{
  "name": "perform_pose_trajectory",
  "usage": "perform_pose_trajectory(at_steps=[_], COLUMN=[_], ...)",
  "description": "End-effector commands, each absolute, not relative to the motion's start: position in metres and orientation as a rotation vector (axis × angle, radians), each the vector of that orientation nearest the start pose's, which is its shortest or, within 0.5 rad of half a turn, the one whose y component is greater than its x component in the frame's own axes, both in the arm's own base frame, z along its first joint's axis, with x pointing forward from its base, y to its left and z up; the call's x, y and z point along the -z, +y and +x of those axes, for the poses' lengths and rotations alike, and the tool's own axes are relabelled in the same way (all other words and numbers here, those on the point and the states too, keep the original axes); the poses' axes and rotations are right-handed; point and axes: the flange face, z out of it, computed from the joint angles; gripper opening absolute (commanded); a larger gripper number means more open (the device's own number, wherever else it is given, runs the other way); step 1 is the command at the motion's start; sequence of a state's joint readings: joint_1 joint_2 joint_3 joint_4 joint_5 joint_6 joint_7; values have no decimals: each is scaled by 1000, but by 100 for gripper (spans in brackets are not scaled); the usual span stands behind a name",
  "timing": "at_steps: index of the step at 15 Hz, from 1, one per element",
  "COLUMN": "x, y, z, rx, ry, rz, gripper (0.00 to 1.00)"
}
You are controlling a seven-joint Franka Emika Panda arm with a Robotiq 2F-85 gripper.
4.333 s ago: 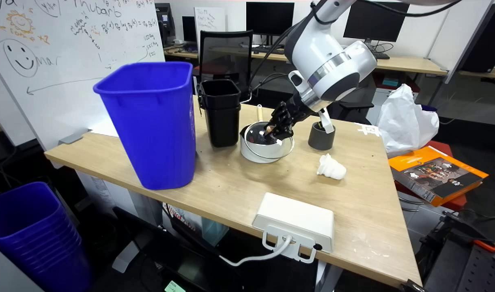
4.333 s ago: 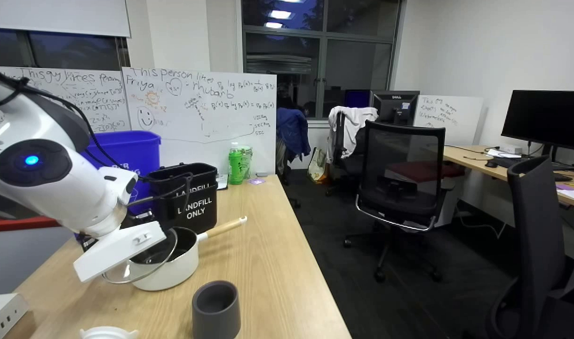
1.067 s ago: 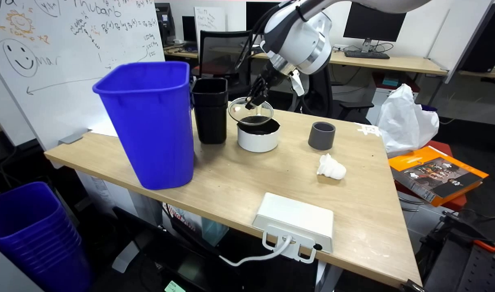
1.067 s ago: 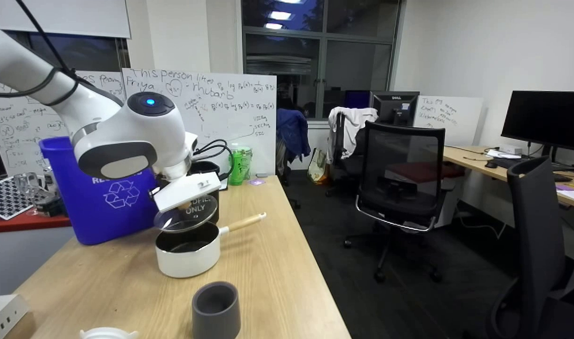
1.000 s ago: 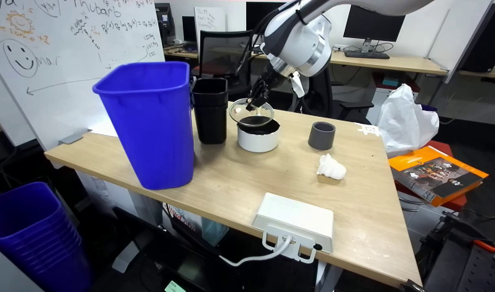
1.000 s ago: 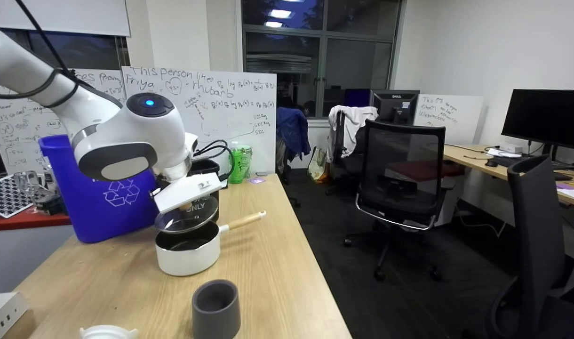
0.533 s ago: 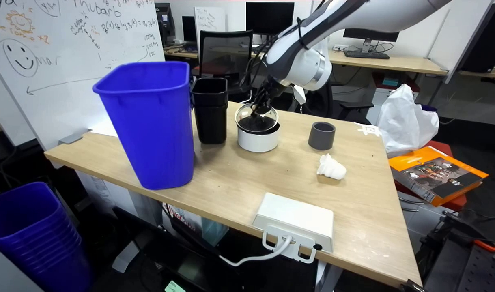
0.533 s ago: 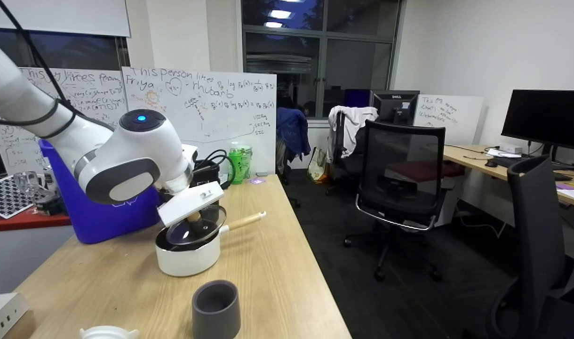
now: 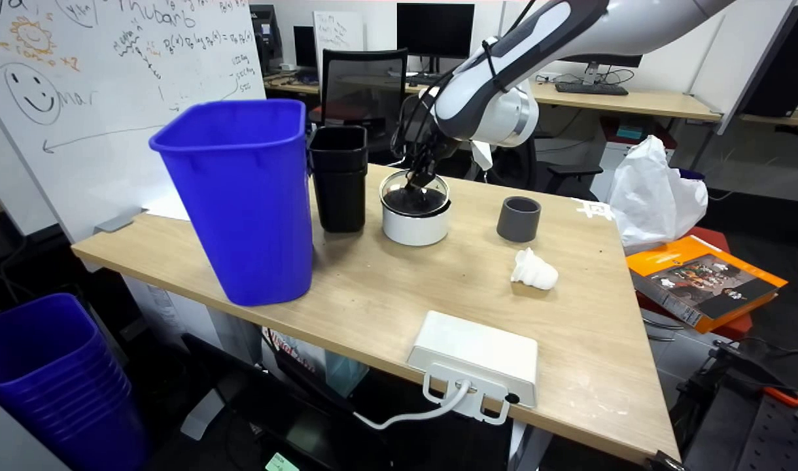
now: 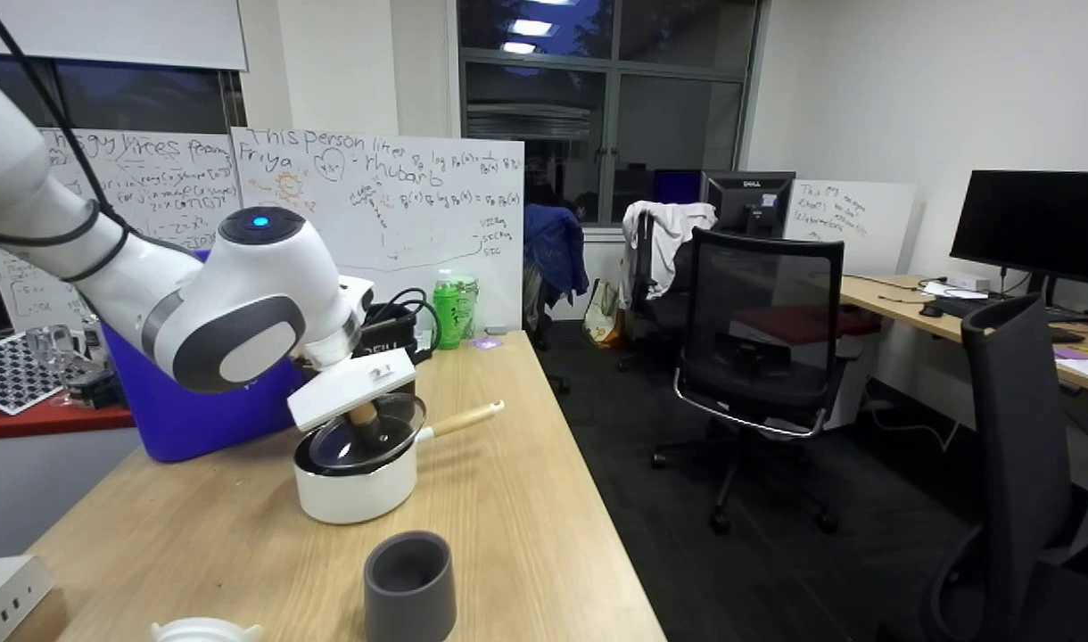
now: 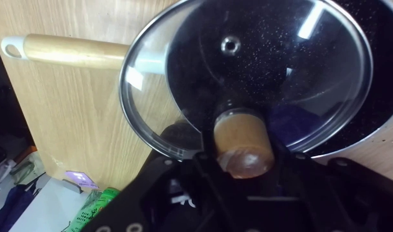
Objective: Pick the lid and put it on the pot
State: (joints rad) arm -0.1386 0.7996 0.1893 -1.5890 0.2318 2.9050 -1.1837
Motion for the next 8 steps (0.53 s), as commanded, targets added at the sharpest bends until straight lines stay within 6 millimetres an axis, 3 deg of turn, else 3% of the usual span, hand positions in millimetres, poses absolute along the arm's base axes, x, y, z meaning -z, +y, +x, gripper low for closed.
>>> perform_pose_trajectory(at_steps=[1, 8], x=[-228, -224], y=[-3, 6], z=[726, 712], rx=[867, 827], ry=[-1340, -1188], rz=[-2780, -2799], gripper=[16, 16])
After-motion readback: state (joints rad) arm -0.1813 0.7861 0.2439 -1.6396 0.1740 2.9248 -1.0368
